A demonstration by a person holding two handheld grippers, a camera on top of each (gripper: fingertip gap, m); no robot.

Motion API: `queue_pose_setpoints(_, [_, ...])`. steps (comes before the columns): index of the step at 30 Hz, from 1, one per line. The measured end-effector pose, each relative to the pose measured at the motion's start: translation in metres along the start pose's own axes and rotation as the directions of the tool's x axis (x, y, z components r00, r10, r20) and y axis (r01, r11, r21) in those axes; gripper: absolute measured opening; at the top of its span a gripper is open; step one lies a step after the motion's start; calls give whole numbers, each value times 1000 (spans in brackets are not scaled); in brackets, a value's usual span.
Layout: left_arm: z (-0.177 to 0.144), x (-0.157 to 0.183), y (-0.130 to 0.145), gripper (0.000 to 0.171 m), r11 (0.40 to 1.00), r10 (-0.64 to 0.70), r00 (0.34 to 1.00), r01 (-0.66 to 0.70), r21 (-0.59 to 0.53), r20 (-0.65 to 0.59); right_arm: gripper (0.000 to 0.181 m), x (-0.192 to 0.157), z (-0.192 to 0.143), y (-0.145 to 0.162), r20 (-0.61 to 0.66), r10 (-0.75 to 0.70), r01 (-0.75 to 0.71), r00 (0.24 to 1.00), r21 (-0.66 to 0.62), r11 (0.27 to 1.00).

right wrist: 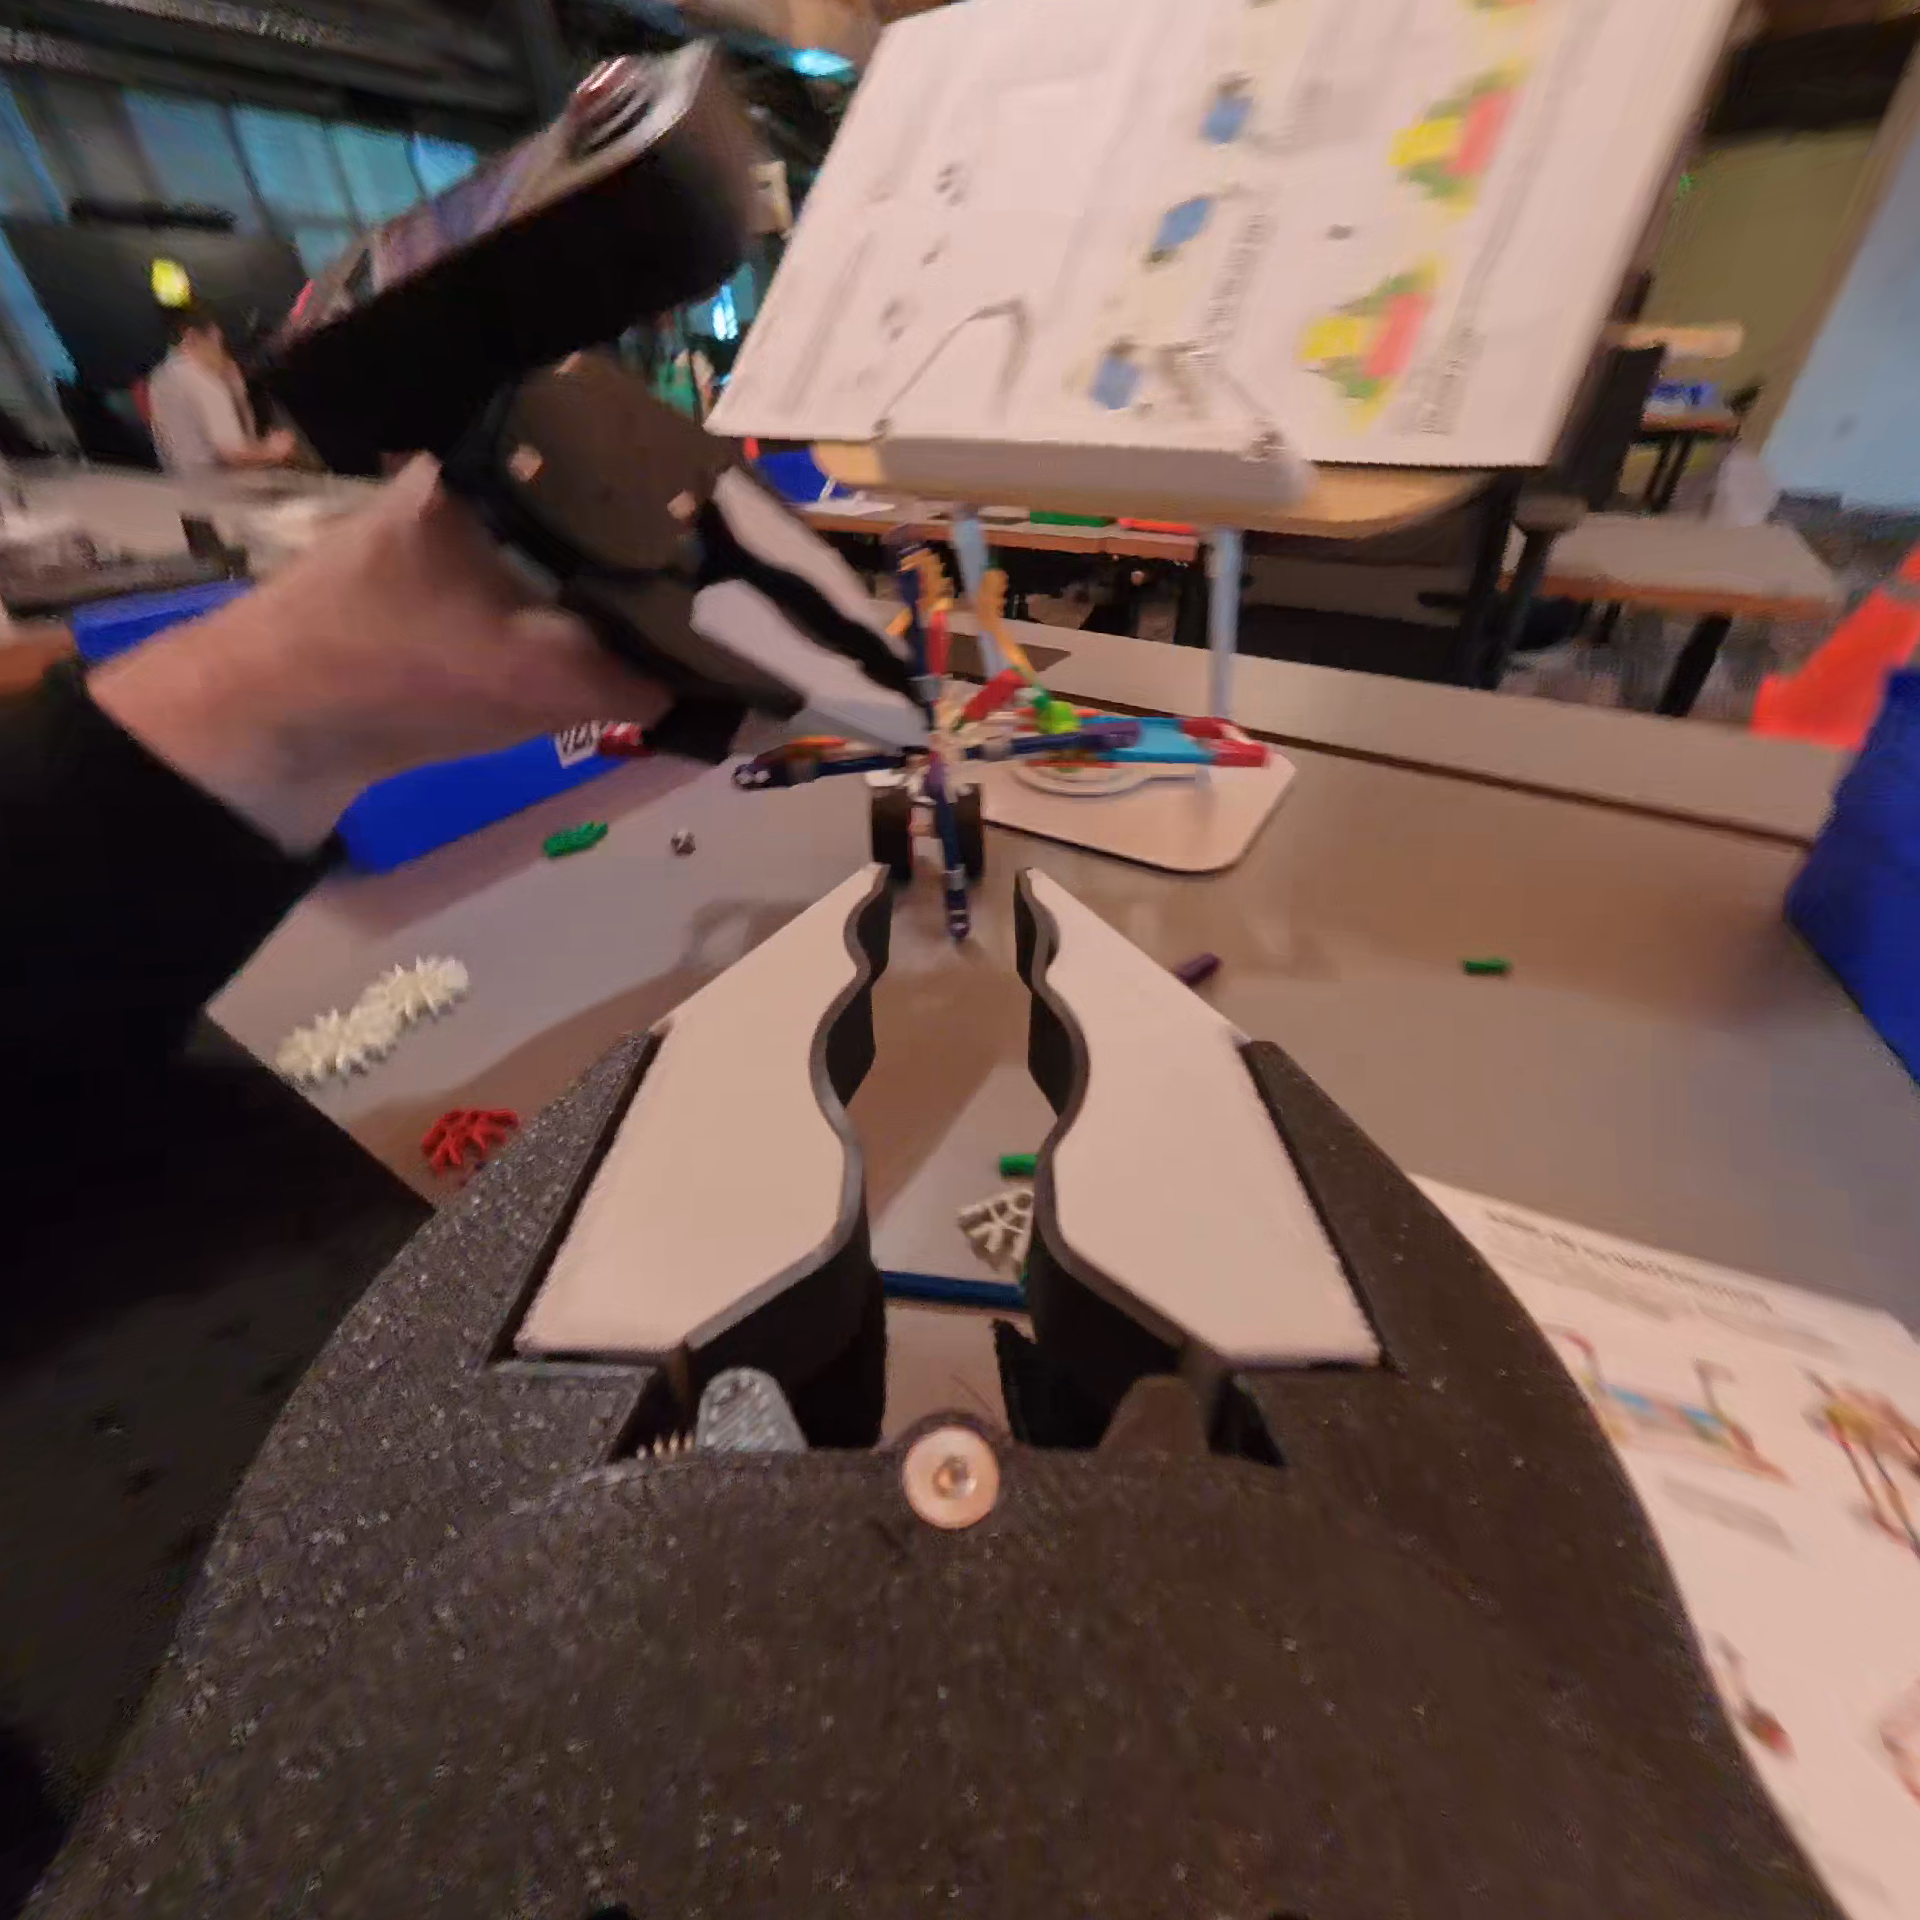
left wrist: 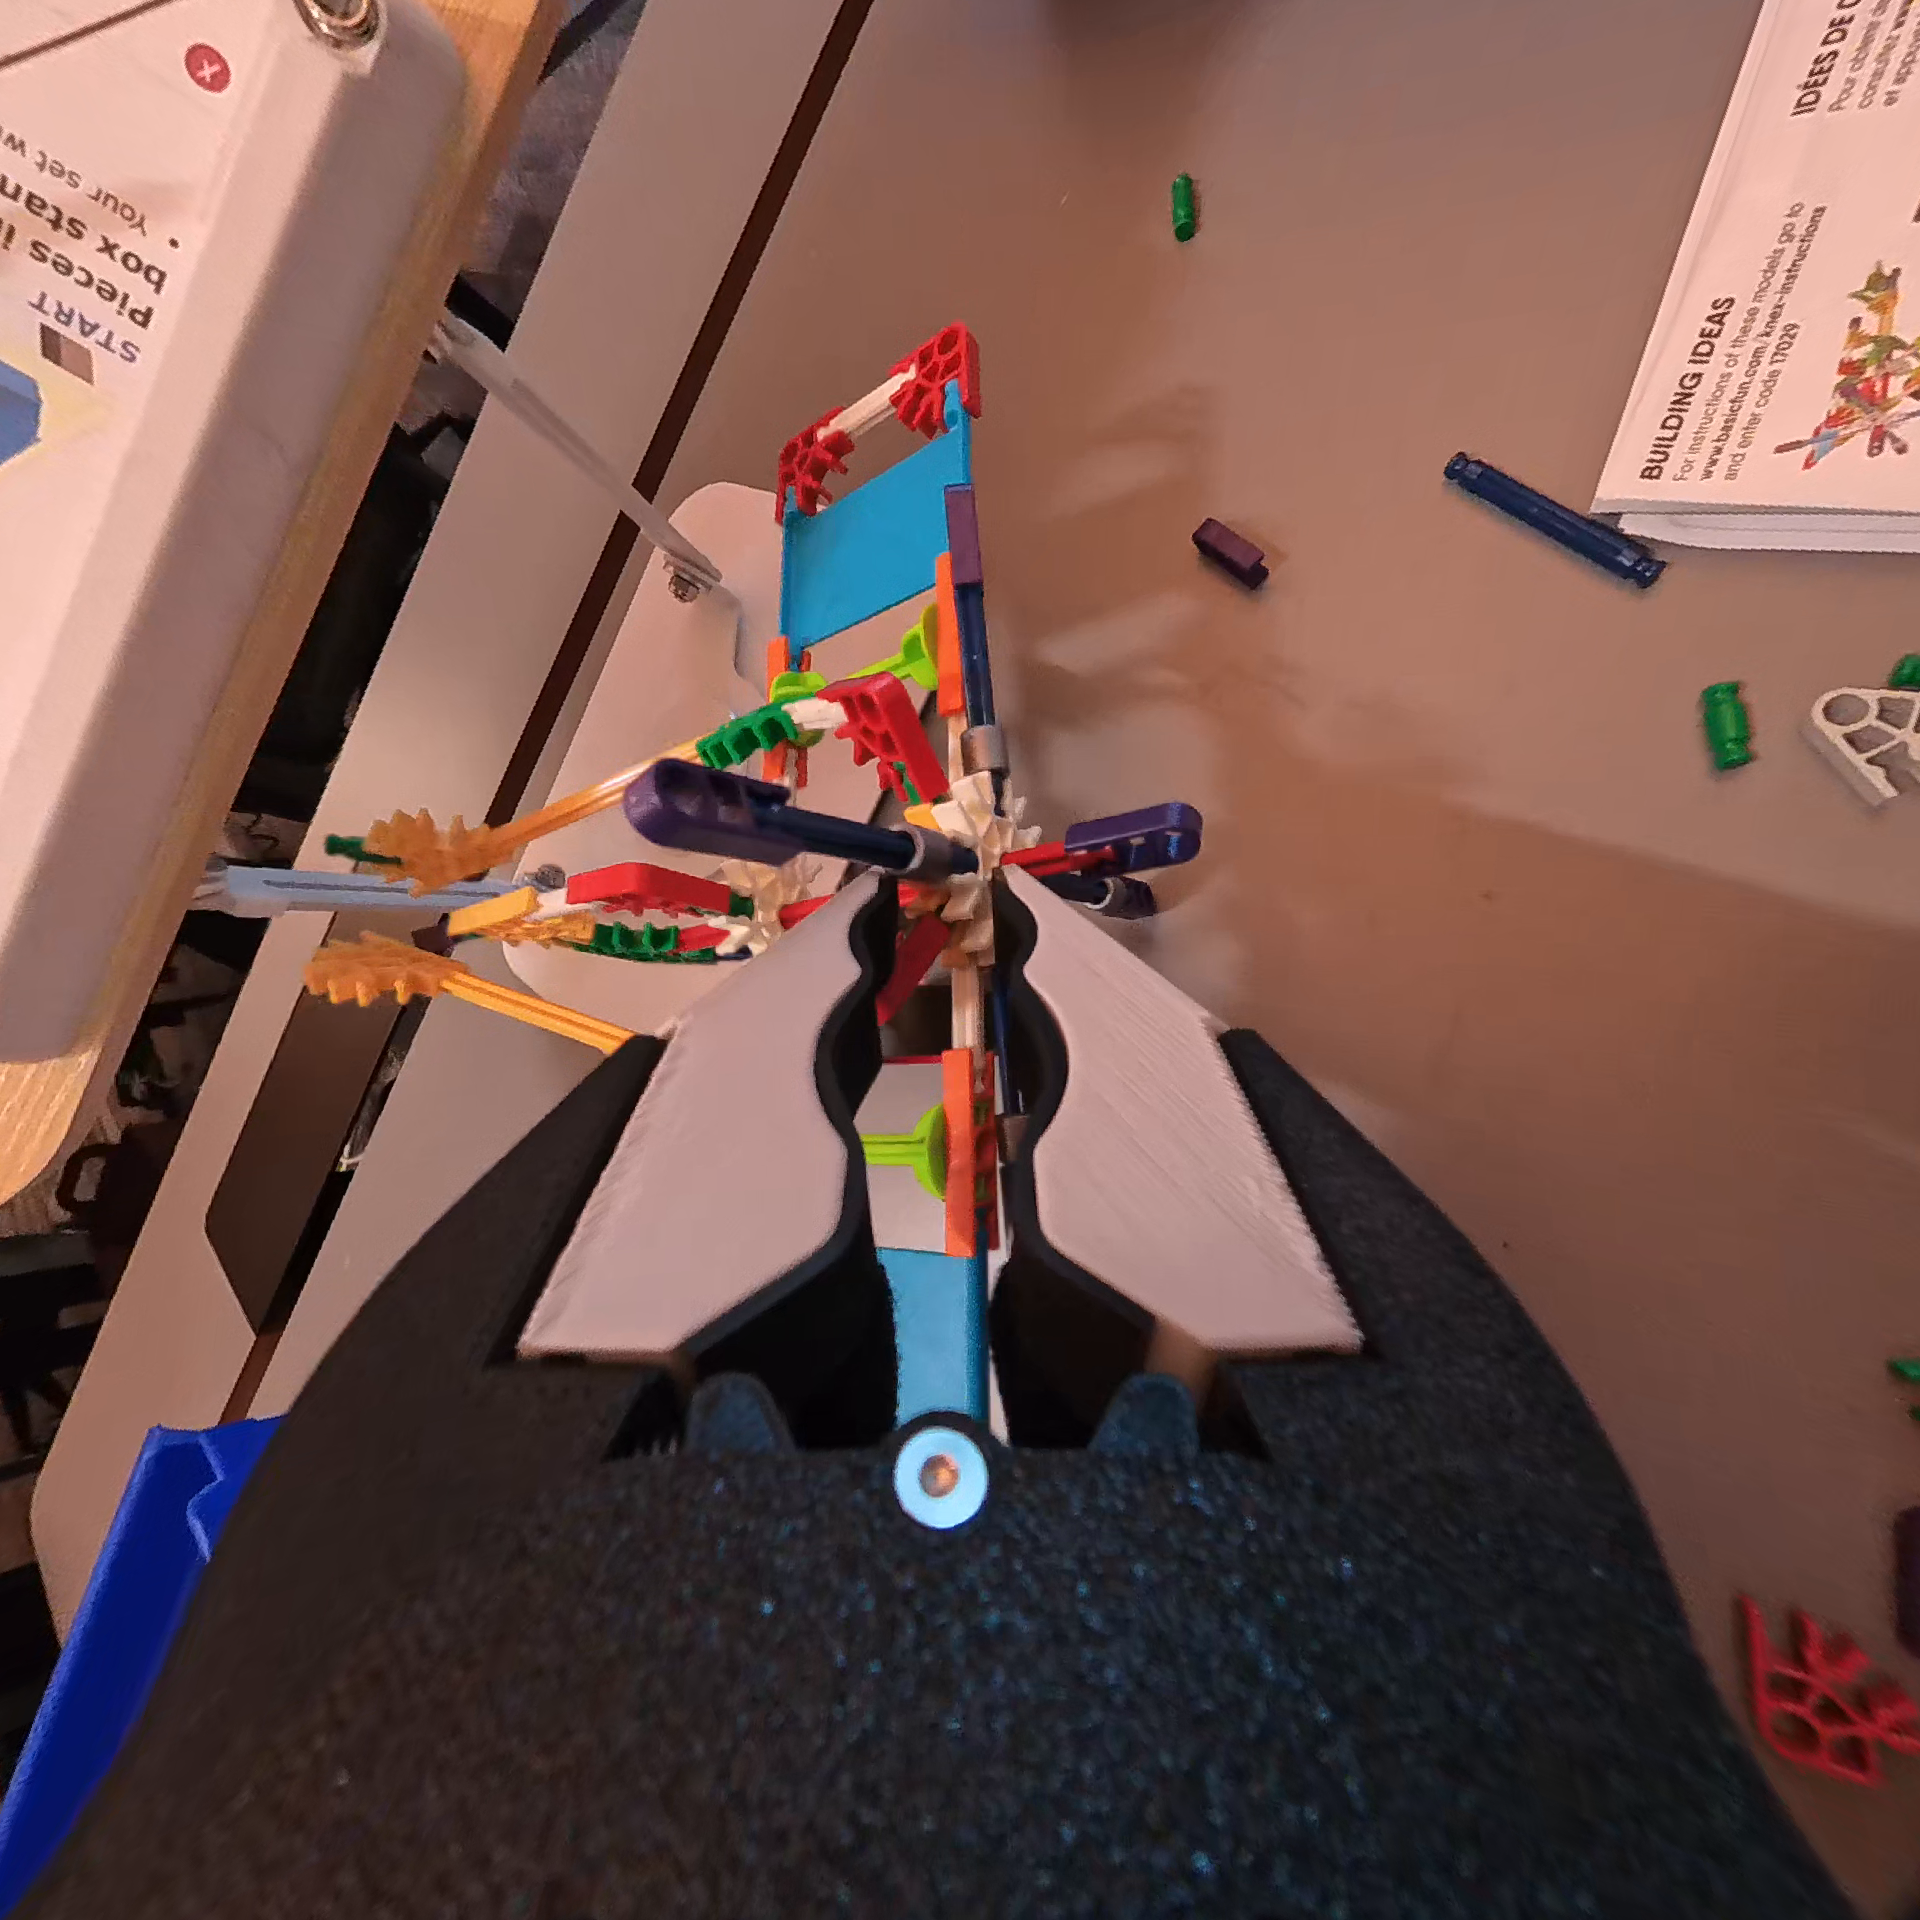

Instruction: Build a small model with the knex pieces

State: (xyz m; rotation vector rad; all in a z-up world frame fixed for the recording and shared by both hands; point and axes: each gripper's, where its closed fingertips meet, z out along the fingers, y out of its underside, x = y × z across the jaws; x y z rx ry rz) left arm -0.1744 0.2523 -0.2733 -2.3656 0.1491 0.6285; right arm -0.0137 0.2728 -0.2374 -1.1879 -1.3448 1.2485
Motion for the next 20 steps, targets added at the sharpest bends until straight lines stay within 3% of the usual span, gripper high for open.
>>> queue_pose_setpoints(2, [0, -1, 3, 17, 1000, -4, 1000, 4, -3, 2, 23, -23, 18, 7, 31, -161, 162, 987, -43, 986])
queue_pose_setpoints(4, [0, -1, 4, 17, 1000, -11, 1000, 11, 5, -4, 20, -34, 27, 1, 59, -222, 223, 973, -1, 975])
queue_pose_setpoints(7, [0, -2, 5, 16, 1000, -26, 1000, 27, 11, -11, 18, -39, 40, 16, 123, -222, 232, 967, -78, 970])
queue_pose_setpoints(11, [1, -3, 4, 16, 999, -36, 999, 36, 24, -14, 18, -53, 37, 13, 186, -304, 314, 934, -26, 949])
queue_pose_setpoints(20, [3, -4, 3, 17, 996, -65, 998, 66, 54, -20, 19, -53, 38, 23, 201, -296, 315, 934, -67, 947])
